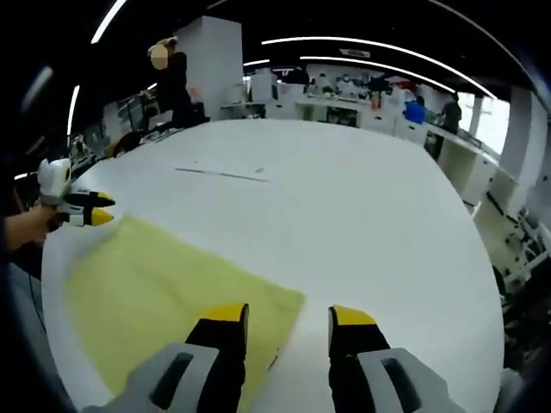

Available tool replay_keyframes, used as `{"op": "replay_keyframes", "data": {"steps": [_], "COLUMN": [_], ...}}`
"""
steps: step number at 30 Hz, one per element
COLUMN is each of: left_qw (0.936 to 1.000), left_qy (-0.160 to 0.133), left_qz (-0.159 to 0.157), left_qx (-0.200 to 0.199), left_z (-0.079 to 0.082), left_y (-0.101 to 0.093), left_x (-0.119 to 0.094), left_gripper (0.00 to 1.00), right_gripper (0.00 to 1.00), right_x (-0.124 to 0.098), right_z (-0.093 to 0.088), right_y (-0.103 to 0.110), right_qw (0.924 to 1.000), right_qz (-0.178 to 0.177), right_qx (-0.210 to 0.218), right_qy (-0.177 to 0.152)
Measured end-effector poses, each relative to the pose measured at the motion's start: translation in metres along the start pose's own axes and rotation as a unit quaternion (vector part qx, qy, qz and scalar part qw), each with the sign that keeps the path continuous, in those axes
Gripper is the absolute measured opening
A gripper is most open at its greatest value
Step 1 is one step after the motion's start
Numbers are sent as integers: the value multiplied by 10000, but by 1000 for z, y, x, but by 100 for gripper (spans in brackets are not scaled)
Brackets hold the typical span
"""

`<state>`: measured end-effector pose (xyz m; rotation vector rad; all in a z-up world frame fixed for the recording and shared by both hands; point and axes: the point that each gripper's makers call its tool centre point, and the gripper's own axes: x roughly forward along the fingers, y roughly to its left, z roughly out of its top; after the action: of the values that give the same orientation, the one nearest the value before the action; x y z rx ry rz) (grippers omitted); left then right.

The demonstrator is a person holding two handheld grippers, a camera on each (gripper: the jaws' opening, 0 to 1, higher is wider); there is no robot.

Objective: Fold the garment on the visible template until the final outline fits inside the template.

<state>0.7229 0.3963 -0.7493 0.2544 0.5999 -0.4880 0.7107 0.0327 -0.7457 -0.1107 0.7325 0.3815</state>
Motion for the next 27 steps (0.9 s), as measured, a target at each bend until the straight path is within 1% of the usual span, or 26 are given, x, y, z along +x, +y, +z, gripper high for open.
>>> {"op": "replay_keyframes", "data": {"steps": [5, 6, 9, 13, 16, 21, 27], "left_qw": [9996, 9992, 9983, 9954, 9938, 9924, 9904], "left_qy": [-192, -242, -320, -499, -560, -580, -588], "left_qz": [-191, -262, -423, -729, -852, -1024, -1191], "left_qx": [-72, -161, -231, -363, -442, -370, -379], "left_z": [5, 5, 4, 4, 1, -9, -21], "left_y": [-9, -12, -19, -32, -39, -52, -68], "left_x": [-12, -16, -26, -43, -57, -76, -95], "left_gripper": [43, 44, 48, 53, 53, 53, 52], "right_gripper": [51, 52, 57, 63, 67, 71, 72], "right_x": [-11, -14, -21, -35, -45, -64, -80], "right_z": [-1, -3, -5, -5, -7, -17, -32], "right_y": [10, 13, 20, 34, 44, 64, 78], "right_qw": [9997, 9995, 9991, 9980, 9970, 9951, 9937], "right_qz": [231, 298, 404, 612, 753, 975, 1102], "right_qx": [83, 107, 122, 154, 152, 90, 21], "right_qy": [22, 44, 68, 49, 41, 102, 181]}}
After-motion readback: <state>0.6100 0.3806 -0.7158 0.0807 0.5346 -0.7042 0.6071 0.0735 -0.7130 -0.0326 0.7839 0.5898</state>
